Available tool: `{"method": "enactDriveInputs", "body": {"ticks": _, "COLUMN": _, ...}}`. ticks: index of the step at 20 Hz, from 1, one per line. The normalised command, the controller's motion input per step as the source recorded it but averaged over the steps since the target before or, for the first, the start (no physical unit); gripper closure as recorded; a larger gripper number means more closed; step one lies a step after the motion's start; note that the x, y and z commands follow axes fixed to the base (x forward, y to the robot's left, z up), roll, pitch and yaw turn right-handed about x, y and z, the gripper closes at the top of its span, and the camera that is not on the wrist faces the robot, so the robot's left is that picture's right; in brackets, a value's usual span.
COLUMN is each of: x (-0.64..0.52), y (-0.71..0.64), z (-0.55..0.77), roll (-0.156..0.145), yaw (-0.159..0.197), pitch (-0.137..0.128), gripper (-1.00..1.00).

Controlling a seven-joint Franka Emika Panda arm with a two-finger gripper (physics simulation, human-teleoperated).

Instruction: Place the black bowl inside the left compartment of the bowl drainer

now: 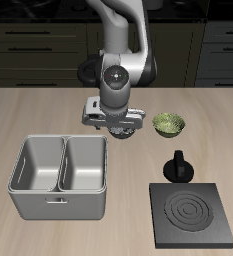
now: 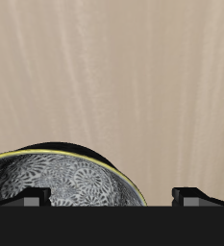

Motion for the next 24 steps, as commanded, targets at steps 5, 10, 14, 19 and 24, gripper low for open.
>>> {"method": "enactDriveInputs", "body": {"ticks": 5, "x": -0.02, "y": -0.04, "z": -0.19, "roll": 0.025, "yaw": -0.015, "pitch": 0.033, "gripper": 1.00}}
{"method": "enactDriveInputs", "body": {"ticks": 10, "x": -0.03, "y": -0.03, "z": -0.04, "roll": 0.020, "yaw": -0.025, "pitch": 0.009, "gripper": 1.00}}
{"method": "enactDriveInputs", "body": {"ticks": 14, "x": -0.05, "y": -0.01, "z": 0.06, "roll": 0.016, "yaw": -0.024, "pitch": -0.007, "gripper": 1.00}}
{"method": "enactDriveInputs", "body": {"ticks": 19, "x": -0.04, "y": -0.02, "z": 0.18, "roll": -0.002, "yaw": -0.004, "pitch": -0.042, "gripper": 1.00}}
{"method": "enactDriveInputs", "body": {"ticks": 24, "x": -0.04, "y": -0.06, "z": 0.29, "roll": -0.010, "yaw": 0.007, "pitch": -0.051, "gripper": 1.00}}
